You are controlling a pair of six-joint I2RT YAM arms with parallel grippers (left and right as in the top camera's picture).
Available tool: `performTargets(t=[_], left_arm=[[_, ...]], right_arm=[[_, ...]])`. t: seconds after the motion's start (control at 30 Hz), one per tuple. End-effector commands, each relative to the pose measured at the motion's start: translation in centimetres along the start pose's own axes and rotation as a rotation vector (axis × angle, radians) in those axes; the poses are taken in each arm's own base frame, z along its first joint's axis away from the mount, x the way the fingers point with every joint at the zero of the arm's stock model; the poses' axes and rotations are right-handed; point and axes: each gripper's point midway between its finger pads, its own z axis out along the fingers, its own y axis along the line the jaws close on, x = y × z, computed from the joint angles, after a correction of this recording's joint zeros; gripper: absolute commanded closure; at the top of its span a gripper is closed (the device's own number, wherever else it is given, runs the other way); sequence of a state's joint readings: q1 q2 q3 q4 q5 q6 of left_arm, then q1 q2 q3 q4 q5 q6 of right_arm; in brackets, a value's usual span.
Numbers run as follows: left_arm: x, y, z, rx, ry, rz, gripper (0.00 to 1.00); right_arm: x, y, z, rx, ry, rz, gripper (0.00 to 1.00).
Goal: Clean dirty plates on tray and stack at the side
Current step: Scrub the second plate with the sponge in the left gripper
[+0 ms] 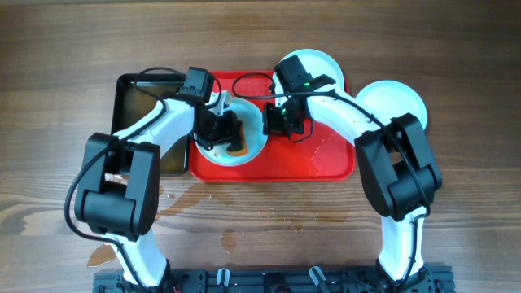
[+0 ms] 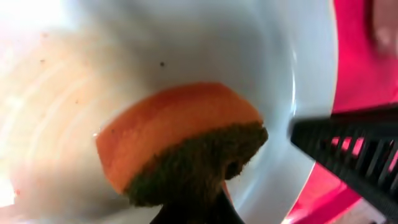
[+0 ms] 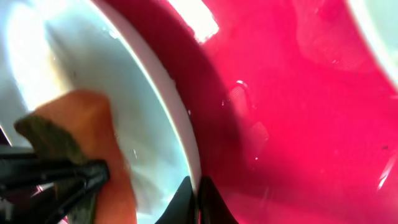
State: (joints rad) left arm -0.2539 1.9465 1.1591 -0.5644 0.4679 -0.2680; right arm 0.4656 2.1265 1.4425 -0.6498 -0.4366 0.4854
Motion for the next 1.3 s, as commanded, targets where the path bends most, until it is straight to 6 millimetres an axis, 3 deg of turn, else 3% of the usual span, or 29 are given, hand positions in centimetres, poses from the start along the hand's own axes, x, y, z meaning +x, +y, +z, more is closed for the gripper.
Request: performTargets(t=[0.0, 0.13, 0.27, 0.37, 0.43, 0.6, 0.77, 0.83, 0.87, 1.0, 1.13, 1.27], left_arm=[[-2.0, 3.2, 0.5, -0.188, -0.100, 0.045, 0.96], [-4.5, 9.6, -2.7, -0.576, -0.305, -0.129, 0.96], [-2.3, 11.3, -3.4, -0.665, -0.285, -0.296, 0.96], [1.6, 9.0, -1.4, -0.536, -0.081, -0.321, 0.96], [2.9, 7.5, -0.7, -0.467, -0.003, -0.287, 0.96], [2.8, 6.5, -0.1, -0.443, -0.002, -0.245, 0.96], [2.8, 6.5, -0.1, -0.442, -0.003, -0.246, 0.96], [2.8, 6.5, -0.1, -0.441, -0.004, -0.245, 0.96], [2.7, 6.3, -0.1, -0.432, -0.006, -0.244, 0.96], [1.7, 5.9, 0.1, -0.405, -0.038, -0.229, 0.96], [-1.6, 3.9, -1.5, -0.308, -0.085, -0.145, 0.96], [-6.2, 1.1, -7.8, -0.198, -0.219, -0.134, 0.96]], right_arm=[[0.0, -0.2, 0.7, 0.003, 0.013, -0.002, 0.96], [0.0, -0.2, 0.7, 0.003, 0.012, -0.004, 0.96], [0.0, -0.2, 0.7, 0.002, 0.011, -0.005, 0.96], [0.0, -0.2, 0.7, 0.002, 0.010, -0.007, 0.96], [-0.3, -0.1, 0.7, 0.000, 0.001, -0.014, 0.96], [-0.8, -0.8, 0.9, 0.037, -0.031, -0.012, 0.94], [-0.2, 0.0, 1.5, 0.045, -0.025, -0.012, 0.79], [0.3, 0.4, 1.9, 0.078, -0.030, -0.015, 0.80], [0.6, 0.7, 2.2, 0.088, -0.027, -0.024, 0.96], [0.9, 0.4, 2.2, 0.103, -0.022, 0.024, 0.96], [1.0, 0.3, 2.0, 0.091, -0.008, 0.035, 0.96], [1.1, 0.3, 2.0, 0.076, 0.005, 0.040, 0.96]])
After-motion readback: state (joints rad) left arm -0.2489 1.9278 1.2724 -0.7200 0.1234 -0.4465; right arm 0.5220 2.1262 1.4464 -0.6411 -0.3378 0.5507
